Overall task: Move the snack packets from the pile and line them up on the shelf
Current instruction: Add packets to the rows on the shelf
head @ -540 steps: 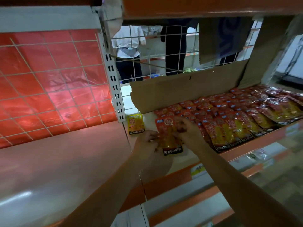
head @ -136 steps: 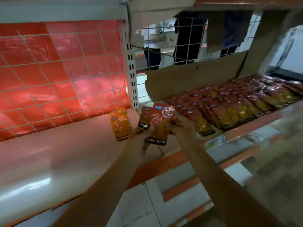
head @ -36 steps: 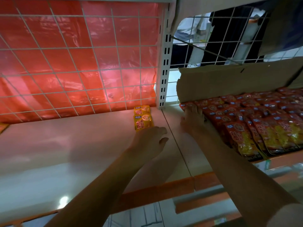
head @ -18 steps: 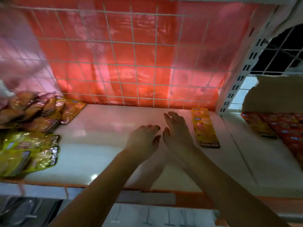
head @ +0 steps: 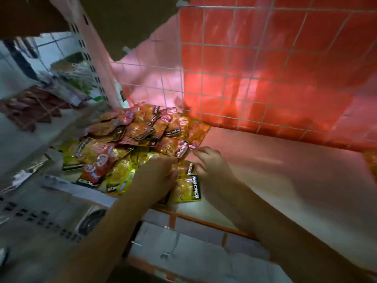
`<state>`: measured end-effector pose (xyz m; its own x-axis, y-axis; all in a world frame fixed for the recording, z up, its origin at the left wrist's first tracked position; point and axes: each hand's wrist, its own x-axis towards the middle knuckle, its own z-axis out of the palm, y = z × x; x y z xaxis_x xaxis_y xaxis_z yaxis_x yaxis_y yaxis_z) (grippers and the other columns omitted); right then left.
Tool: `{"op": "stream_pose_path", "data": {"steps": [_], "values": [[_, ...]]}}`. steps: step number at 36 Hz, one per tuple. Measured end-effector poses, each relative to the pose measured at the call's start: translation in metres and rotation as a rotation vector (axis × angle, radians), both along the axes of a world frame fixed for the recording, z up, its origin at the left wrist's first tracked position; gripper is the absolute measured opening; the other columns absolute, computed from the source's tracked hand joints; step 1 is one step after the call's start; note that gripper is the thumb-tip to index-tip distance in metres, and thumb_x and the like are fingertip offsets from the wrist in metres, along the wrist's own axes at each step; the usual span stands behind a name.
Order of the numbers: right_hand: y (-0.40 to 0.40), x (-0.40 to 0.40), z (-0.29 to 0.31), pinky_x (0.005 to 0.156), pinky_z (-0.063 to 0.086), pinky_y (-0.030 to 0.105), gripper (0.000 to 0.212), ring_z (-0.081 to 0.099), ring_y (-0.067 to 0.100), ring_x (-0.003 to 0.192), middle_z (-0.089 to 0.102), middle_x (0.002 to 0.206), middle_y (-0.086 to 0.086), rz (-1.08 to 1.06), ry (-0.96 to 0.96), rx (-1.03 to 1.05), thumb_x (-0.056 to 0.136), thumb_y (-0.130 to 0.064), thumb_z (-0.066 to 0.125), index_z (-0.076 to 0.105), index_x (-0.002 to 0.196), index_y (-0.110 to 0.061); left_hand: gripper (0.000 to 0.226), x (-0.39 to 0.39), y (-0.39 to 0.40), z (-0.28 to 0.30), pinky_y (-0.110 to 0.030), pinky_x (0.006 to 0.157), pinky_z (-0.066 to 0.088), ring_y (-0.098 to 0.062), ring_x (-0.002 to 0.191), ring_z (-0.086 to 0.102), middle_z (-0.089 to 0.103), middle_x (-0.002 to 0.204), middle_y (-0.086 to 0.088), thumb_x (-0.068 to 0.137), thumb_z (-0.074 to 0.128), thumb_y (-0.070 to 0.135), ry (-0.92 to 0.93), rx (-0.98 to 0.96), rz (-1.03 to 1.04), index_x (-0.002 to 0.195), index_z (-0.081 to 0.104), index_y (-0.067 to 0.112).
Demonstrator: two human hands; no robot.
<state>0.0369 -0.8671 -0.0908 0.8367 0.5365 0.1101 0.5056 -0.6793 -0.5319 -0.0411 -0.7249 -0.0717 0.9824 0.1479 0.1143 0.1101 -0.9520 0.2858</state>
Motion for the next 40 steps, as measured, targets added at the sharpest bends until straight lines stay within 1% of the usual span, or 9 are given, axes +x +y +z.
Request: {"op": "stream_pose_path", "data": {"steps": [7,11,15,19,24,29,32,37,40], "values": [[0.044,-0.008,0.005,0.093,0.034,0.03,0.044,0.042,0.024,0.117,0.051,0.126,0.009,0.033,0.075,-0.148,0.09,-0.036,0.055,0.054,0.128,-0.014,0.052,-0.028,0.067,-0.004,-0.02,0.089,0.035,-0.023,0.108,0.058,0.064,0.115,-0.005,0.079,0.049,0.051,0.057,-0.053,-0.183,0.111,0.068,0.015],[0.053,-0.003,0.008,0.1,0.036,0.035,0.064,0.04,0.024,0.121,0.046,0.13,0.006,-0.007,0.123,-0.255,0.081,-0.049,0.064,0.043,0.137,-0.024,0.049,-0.034,0.083,-0.009,-0.019,0.104,0.028,-0.019,0.128,0.044,0.048,0.137,-0.003,0.079,0.072,0.027,0.12,-0.085,-0.279,0.125,0.06,0.015],[0.058,0.0,0.004,0.1,0.036,0.039,0.07,0.042,0.024,0.121,0.049,0.13,0.002,-0.049,0.19,-0.27,0.074,-0.05,0.071,0.041,0.135,-0.032,0.06,-0.03,0.088,-0.013,-0.024,0.103,0.032,-0.023,0.125,0.046,0.048,0.135,-0.008,0.074,0.077,0.021,0.089,-0.131,-0.253,0.13,0.055,0.012],[0.059,-0.002,0.0,0.098,0.035,0.037,0.067,0.042,0.025,0.122,0.049,0.13,0.002,-0.097,0.176,-0.195,0.073,-0.045,0.073,0.044,0.132,-0.03,0.056,-0.019,0.089,-0.016,-0.029,0.094,0.04,-0.024,0.111,0.05,0.055,0.119,-0.007,0.076,0.075,0.026,0.09,-0.026,-0.226,0.128,0.057,0.017],[0.05,-0.01,0.001,0.09,0.037,0.032,0.056,0.046,0.023,0.115,0.052,0.123,0.004,-0.139,0.132,-0.072,0.078,-0.037,0.072,0.051,0.125,-0.015,0.039,-0.015,0.091,-0.015,-0.043,0.058,0.053,-0.031,0.071,0.062,0.063,0.079,-0.007,0.051,0.08,0.023,-0.095,0.01,-0.3,0.086,0.071,0.009],[0.033,-0.012,0.008,0.062,0.029,0.028,0.026,0.049,0.019,0.08,0.052,0.082,-0.001,-0.209,0.14,0.149,0.082,-0.027,0.069,0.055,0.101,-0.015,0.024,-0.013,0.083,-0.003,-0.015,0.054,0.034,-0.023,0.064,0.057,0.055,0.072,0.005,0.06,0.078,0.02,-0.27,-0.131,-0.258,0.076,0.065,0.007],[0.02,-0.008,0.013,0.049,0.028,0.015,0.022,0.043,0.013,0.062,0.046,0.065,-0.008,-0.264,0.105,0.247,0.082,-0.022,0.069,0.047,0.077,-0.021,0.019,-0.008,0.073,0.008,-0.019,0.052,0.032,-0.019,0.06,0.053,0.049,0.064,0.015,0.071,0.079,0.01,-0.311,-0.231,-0.195,0.078,0.061,0.006],[-0.009,-0.008,0.023,0.049,0.032,0.015,0.031,0.048,0.007,0.057,0.055,0.064,-0.004,-0.345,0.142,0.481,0.081,-0.016,0.069,0.043,0.064,-0.022,0.032,0.007,0.043,0.016,-0.015,0.047,0.028,-0.007,0.047,0.041,0.035,0.048,0.007,0.077,0.076,0.019,-0.448,-0.425,-0.138,0.071,0.044,0.018],[-0.037,-0.009,0.03,0.053,0.039,0.02,0.021,0.056,0.007,0.059,0.061,0.07,0.0,-0.359,0.255,0.642,0.081,-0.014,0.069,0.052,0.069,-0.021,0.032,0.02,0.012,0.015,-0.015,0.051,0.037,-0.003,0.05,0.048,0.048,0.054,0.004,0.072,0.079,0.023,-0.47,-0.624,-0.063,0.069,0.047,0.019]]}}
